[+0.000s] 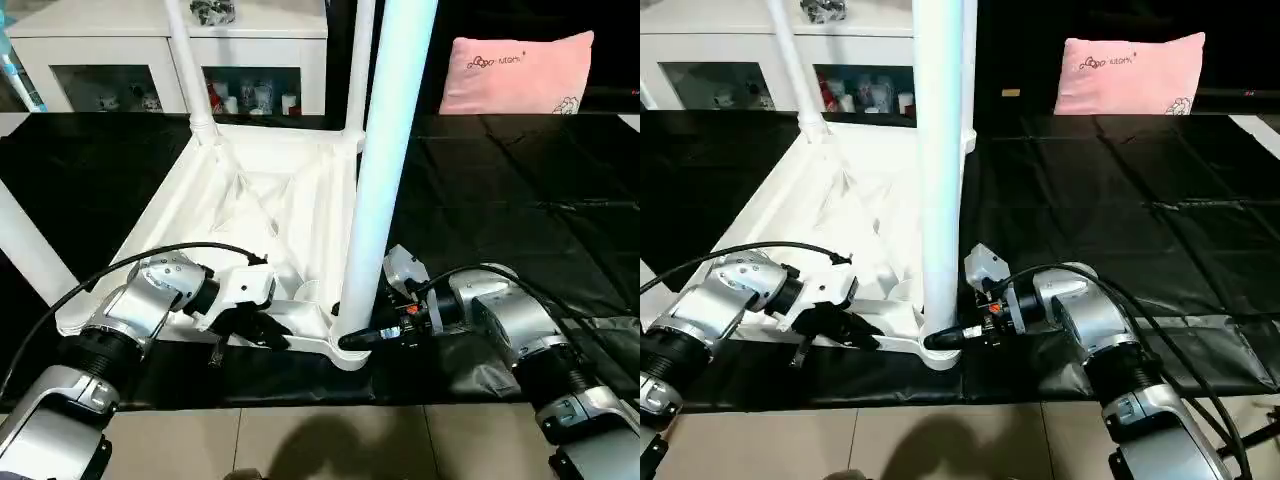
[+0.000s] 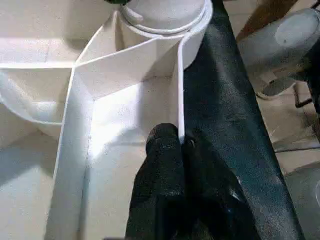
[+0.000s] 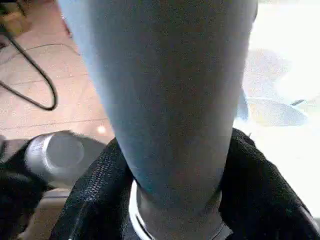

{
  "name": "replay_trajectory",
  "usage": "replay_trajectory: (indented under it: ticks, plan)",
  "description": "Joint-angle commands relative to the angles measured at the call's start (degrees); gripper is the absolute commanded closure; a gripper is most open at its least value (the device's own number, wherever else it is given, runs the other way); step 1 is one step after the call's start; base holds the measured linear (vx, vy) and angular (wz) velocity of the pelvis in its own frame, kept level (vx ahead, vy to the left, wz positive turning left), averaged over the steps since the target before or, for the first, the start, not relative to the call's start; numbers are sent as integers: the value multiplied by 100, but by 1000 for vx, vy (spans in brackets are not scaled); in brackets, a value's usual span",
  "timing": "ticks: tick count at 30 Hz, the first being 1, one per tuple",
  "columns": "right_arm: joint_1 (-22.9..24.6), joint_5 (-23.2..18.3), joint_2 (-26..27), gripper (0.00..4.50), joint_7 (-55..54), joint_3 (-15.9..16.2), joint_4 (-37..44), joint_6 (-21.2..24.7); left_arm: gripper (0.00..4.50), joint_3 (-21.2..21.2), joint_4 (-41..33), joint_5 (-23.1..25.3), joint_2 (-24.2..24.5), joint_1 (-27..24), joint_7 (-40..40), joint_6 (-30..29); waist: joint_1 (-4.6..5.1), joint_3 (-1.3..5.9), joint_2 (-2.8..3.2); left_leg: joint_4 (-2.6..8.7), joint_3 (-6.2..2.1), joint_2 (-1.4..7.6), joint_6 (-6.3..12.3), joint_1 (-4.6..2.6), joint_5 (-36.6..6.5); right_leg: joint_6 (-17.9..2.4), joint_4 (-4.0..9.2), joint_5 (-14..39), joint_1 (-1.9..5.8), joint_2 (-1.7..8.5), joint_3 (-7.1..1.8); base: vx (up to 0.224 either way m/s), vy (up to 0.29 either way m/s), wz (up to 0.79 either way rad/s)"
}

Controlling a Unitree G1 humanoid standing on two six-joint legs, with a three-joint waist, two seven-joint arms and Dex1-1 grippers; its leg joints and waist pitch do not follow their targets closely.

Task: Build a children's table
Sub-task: Rotate leg to tighten

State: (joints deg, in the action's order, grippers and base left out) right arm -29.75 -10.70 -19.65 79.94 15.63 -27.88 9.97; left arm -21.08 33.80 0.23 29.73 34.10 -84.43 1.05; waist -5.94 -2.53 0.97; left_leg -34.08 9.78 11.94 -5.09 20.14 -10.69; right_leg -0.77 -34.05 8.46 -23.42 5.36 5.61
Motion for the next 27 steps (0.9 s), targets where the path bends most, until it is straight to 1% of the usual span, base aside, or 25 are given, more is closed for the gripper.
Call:
replay_trajectory:
  ticks: [1, 2, 3, 4, 5, 6, 7, 8, 9, 10, 11, 12, 13, 14, 16, 17, 18, 19, 21, 22, 23, 24, 25, 26, 27]
  plan:
    - [238, 153, 184, 239, -899, -137, 166, 199, 450, 264, -242, -111, -147, -67, 616, -495, 53, 348, -24, 443, 13, 136, 130, -22, -1456, -1011, 401, 2153, 291, 284, -283, 0, 0, 0]
    - [305, 243, 246, 242, -1248, -179, 219, 284, 450, 372, -297, -153, -169, -96, 784, -670, 78, 326, -27, 460, -1, 125, 68, -21, -1548, -978, 415, 2311, 283, 281, -274, 0, 0, 0]
    - [395, 273, 377, 246, -1605, -251, 316, 404, 450, 509, -418, -198, -205, -117, 1024, -973, 127, 318, -19, 473, -9, 111, -12, -31, -1658, -881, 429, 2587, 285, 277, -268, 0, 0, 0]
    - [455, 284, 477, 246, -1846, -306, 389, 493, 450, 605, -514, -234, -235, -129, 1189, -1200, 142, 318, -19, 465, -17, 100, -23, -38, -1683, -827, 465, 2731, 280, 289, -260, 0, 0, 0]
    - [492, 292, 574, 248, -2053, -348, 446, 614, 450, 683, -614, -281, -270, -139, 1308, -1399, 210, 300, -38, 480, -35, 80, -48, 9, -1737, -690, 482, 2990, 305, 280, -241, 0, 0, 0]
    - [507, 313, 698, 250, -2314, -395, 477, 761, 450, 764, -730, -309, -320, -145, 1473, -1641, 256, 303, -31, 468, -54, 51, -44, 9, -1799, -519, 542, 3295, 301, 280, -201, 0, 0, 0]
    - [499, 327, 789, 250, -2492, -428, 473, 854, 450, 818, -790, -303, -372, -140, 1622, -1769, 299, 305, -38, 463, -50, 51, -46, 5, -1805, -496, 549, 3307, 291, 278, -211, 0, 0, 0]
    - [459, 355, 984, 250, -2865, -499, 415, 1002, 450, 913, -907, -289, -495, -131, 1913, -2040, 358, 302, -30, 455, -57, 46, -24, 9, -1809, -503, 565, 3306, 279, 273, -209, 0, 0, 0]
    - [428, 374, 1135, 250, -3157, -552, 367, 1098, 450, 979, -1000, -274, -596, -124, 2140, -2252, 425, 289, -37, 443, -57, 39, -35, 14, -1834, -518, 567, 3351, 260, 266, -197, 0, 0, 0]
    - [350, 389, 1337, 251, -3523, -619, 249, 1271, 450, 1065, -1067, -216, -794, -113, 2539, -2382, 443, 291, -42, 433, -62, 19, -25, 21, -1848, -481, 591, 3456, 266, 267, -175, 0, 0, 0]
    - [281, 412, 1515, 251, -3872, -676, 126, 1378, 450, 1083, -1163, -160, -963, -132, 2815, -2517, 479, 297, -27, 421, -72, 7, -30, 33, -1829, -445, 604, 3524, 270, 273, -160, 0, 0, 0]
    - [224, 432, 1627, 251, -4093, -708, 14, 1422, 450, 1088, -1215, -113, -1094, -140, 3018, -2612, 511, 288, -48, 412, -73, 0, -12, 10, -1871, -398, 640, 3615, 240, 258, -139, 0, 0, 0]
    - [199, 475, 1699, 251, -4252, -720, -38, 1438, 450, 1090, -1258, -87, -1179, -150, 3157, -2683, 531, 291, -46, 399, -65, -4, -5, -10, -1898, -391, 650, 3629, 221, 253, -140, 0, 0, 0]
    - [149, 570, 1814, 251, -4522, -731, -142, 1442, 450, 1089, -1321, -47, -1322, -161, 3384, -2792, 562, 289, -48, 402, -72, 3, 22, -5, -1911, -411, 646, 3584, 225, 257, -138, 0, 0, 0]
    - [94, 654, 1897, 251, -4750, -737, -270, 1403, 450, 1075, -1346, -34, -1431, -160, 3528, -2882, 588, 291, -42, 417, -80, 5, 48, 14, -1938, -404, 649, 3491, 236, 241, -126, 0, 0, 0]
    - [32, 673, 1976, 251, -4936, -783, -390, 1388, 450, 1076, -1314, -10, -1526, -134, 3684, -2909, 604, 304, -55, 420, -77, 7, 76, 14, -1919, -445, 640, 3365, 239, 246, -139, 0, 0, 0]
    - [13, 695, 2007, 251, -5012, -806, -415, 1389, 450, 1054, -1324, 20, -1555, -124, 3741, -2923, 613, 306, -39, 432, -84, 14, 98, 25, -1888, -512, 619, 3215, 248, 244, -147, 0, 0, 0]
    - [7, 705, 2019, 251, -5041, -815, -422, 1389, 450, 1043, -1330, 33, -1565, -121, 3761, -2929, 614, 308, -35, 436, -82, 23, 107, 24, -1891, -537, 612, 3137, 248, 240, -154, 0, 0, 0]
    - [-2, 728, 2039, 251, -5101, -889, -373, 1321, 450, 906, -1355, 128, -1565, -94, 3807, -2881, 607, 318, -32, 448, -71, 36, 144, 32, -1824, -663, 573, 2783, 256, 236, -190, 0, 0, 0]
    - [6, 691, 2020, 216, -5069, -918, -346, 1277, 450, 860, -1340, 167, -1536, -90, 3802, -2844, 604, 321, -26, 453, -69, 40, 150, 37, -1804, -714, 555, 2655, 270, 235, -196, 0, 0, 0]
    - [6, 691, 2020, 216, -5069, -918, -346, 1277, 450, 860, -1340, 167, -1536, -90, 3802, -2844, 600, 324, -28, 452, -64, 42, 154, 32, -1786, -744, 548, 2587, 270, 238, -203, 0, 0, 0]
    - [6, 631, 2019, 182, -5088, -1009, -345, 1217, 450, 849, -1316, 199, -1518, -92, 3814, -2825, 596, 326, -20, 451, -55, 42, 163, 32, -1749, -805, 536, 2459, 275, 238, -215, 0, 0, 0]
    - [16, 528, 1988, 182, -5018, -1097, -295, 1255, 450, 847, -1286, 189, -1493, -93, 3761, -2794, 595, 325, -24, 453, -51, 43, 170, 33, -1739, -827, 531, 2429, 279, 237, -217, 0, 0, 0]
    - [26, 438, 1940, 179, -4935, -1169, -248, 1273, 450, 845, -1252, 173, -1465, -93, 3703, -2759, 584, 324, -12, 454, -45, 40, 189, 22, -1731, -845, 539, 2422, 284, 244, -219, 0, 0, 0]
    - [43, 378, 1834, 172, -4805, -1216, -197, 1215, 450, 846, -1196, 148, -1427, -92, 3619, -2700, 571, 329, -18, 451, -39, 46, 204, 19, -1728, -856, 536, 2393, 288, 243, -222, 0, 0, 0]
